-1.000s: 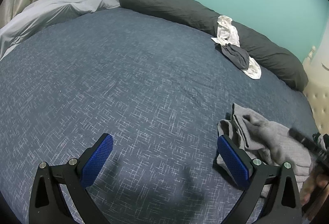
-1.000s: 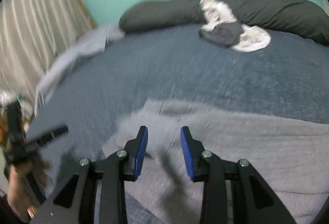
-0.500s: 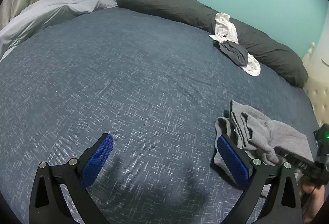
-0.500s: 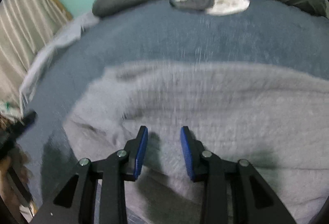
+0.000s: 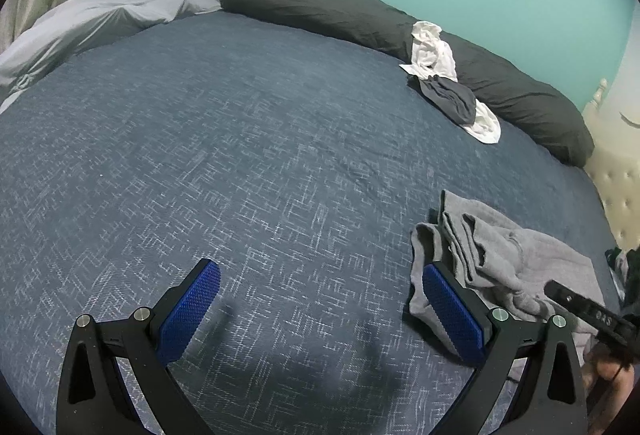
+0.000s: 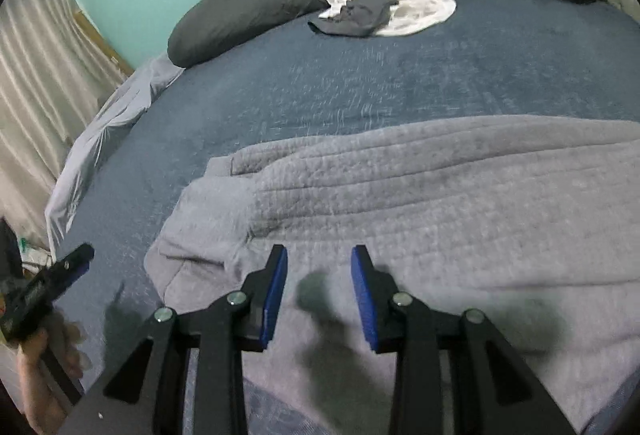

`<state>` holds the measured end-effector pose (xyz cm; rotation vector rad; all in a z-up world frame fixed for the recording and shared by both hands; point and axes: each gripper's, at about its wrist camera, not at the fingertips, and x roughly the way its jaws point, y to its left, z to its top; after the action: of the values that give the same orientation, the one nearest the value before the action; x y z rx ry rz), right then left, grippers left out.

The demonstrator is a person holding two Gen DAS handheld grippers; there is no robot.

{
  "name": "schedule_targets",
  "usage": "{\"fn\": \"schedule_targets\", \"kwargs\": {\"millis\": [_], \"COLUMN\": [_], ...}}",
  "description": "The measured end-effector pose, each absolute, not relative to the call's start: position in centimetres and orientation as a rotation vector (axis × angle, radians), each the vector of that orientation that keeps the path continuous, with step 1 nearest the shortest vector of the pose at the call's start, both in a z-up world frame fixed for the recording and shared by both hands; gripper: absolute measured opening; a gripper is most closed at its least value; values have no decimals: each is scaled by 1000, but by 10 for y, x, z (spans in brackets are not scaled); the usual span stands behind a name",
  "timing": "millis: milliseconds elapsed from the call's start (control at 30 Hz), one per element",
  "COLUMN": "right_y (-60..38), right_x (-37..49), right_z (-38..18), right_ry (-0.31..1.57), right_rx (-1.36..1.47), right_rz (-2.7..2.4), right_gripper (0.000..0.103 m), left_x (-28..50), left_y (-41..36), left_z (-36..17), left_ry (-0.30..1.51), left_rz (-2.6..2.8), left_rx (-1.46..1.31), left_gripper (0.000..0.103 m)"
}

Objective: Fold clothes

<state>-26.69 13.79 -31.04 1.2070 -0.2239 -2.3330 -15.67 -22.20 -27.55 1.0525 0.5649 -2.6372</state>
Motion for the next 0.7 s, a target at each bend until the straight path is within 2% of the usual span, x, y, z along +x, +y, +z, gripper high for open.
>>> {"fn": "schedule_targets", "kwargs": {"millis": [200, 333, 700], "right_y": [178, 205, 226], "right_x": [-234, -211, -198], "right_z": [-307, -311, -332], "right_ry": [-285, -342, -444], "right_rx": [1173, 1151, 1097], "right_rz": [-2380, -2401, -2369], "right_gripper": [34, 41, 41], "left_x": [-162, -166, -180], "left_y": [-207, -194, -152], "left_z": [-283, -288, -296], "left_ry": [553, 527, 469], "left_rz": [-2679, -2708, -2777], "left_rx": [1111, 1159, 1211], "left_gripper": [103, 103, 103]}}
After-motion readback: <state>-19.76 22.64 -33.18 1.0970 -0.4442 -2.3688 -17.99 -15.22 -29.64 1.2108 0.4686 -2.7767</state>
